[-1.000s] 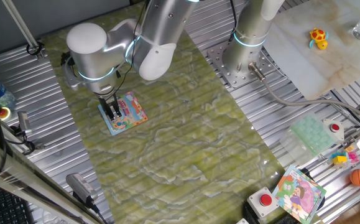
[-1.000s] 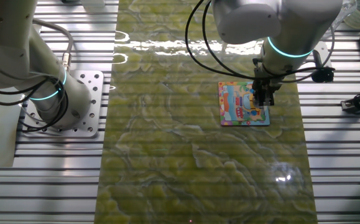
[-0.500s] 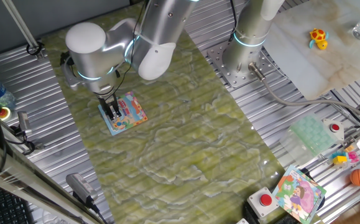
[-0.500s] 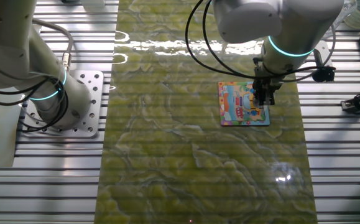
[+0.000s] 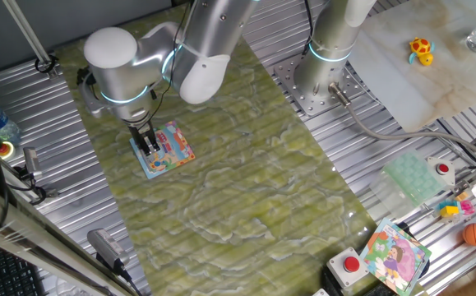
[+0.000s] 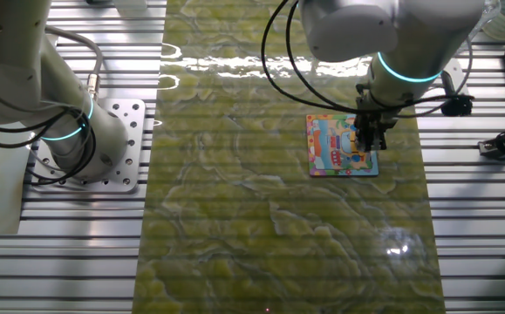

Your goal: Assemble one piece of a puzzle

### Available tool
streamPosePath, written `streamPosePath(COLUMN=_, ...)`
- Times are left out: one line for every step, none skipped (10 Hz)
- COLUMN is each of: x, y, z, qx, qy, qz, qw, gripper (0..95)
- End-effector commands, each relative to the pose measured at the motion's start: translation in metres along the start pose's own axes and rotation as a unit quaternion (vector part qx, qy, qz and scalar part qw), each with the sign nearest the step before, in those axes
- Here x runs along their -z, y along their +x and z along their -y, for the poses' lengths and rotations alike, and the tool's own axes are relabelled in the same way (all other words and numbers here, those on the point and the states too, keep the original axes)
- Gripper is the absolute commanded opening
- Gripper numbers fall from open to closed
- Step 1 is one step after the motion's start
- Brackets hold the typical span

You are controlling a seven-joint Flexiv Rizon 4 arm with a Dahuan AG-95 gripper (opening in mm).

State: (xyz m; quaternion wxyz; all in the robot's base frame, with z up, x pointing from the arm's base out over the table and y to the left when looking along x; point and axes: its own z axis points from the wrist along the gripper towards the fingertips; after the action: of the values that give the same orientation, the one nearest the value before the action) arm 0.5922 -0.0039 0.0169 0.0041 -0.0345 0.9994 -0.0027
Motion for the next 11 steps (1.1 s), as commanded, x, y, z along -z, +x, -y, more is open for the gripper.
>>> streamPosePath(x=-0.003, y=0.005, z=0.003, qx=0.002, qy=0.001, qz=0.001, qw=1.0000, gripper=0.0)
streamPosePath(x=-0.006, y=0.009, z=0.006, qx=0.005, qy=0.000, qz=0.001, qw=1.0000, gripper=0.0)
streamPosePath(x=-0.006, y=0.012, z=0.007, qx=0.007, qy=0.001, qz=0.001, qw=1.0000, gripper=0.0)
streamPosePath(x=-0.007, y=0.014, z=0.008, qx=0.009, qy=-0.001, qz=0.003, qw=1.0000, gripper=0.0)
streamPosePath(x=-0.007, y=0.014, z=0.008, qx=0.009, qy=-0.001, qz=0.004, qw=1.0000, gripper=0.0)
streamPosePath(x=-0.005, y=0.013, z=0.007, qx=0.008, qy=-0.002, qz=0.004, qw=1.0000, gripper=0.0)
streamPosePath(x=-0.003, y=0.012, z=0.006, qx=0.007, qy=-0.006, qz=0.005, qw=0.9999, gripper=0.0)
streamPosePath(x=0.000, y=0.010, z=0.005, qx=0.006, qy=-0.006, qz=0.005, qw=1.0000, gripper=0.0)
streamPosePath(x=0.002, y=0.006, z=0.002, qx=0.004, qy=-0.006, qz=0.005, qw=1.0000, gripper=0.0)
streamPosePath(x=0.003, y=0.001, z=-0.001, qx=0.000, qy=-0.006, qz=0.004, qw=1.0000, gripper=0.0)
streamPosePath(x=0.005, y=-0.003, z=-0.005, qx=-0.004, qy=-0.005, qz=0.002, qw=1.0000, gripper=0.0)
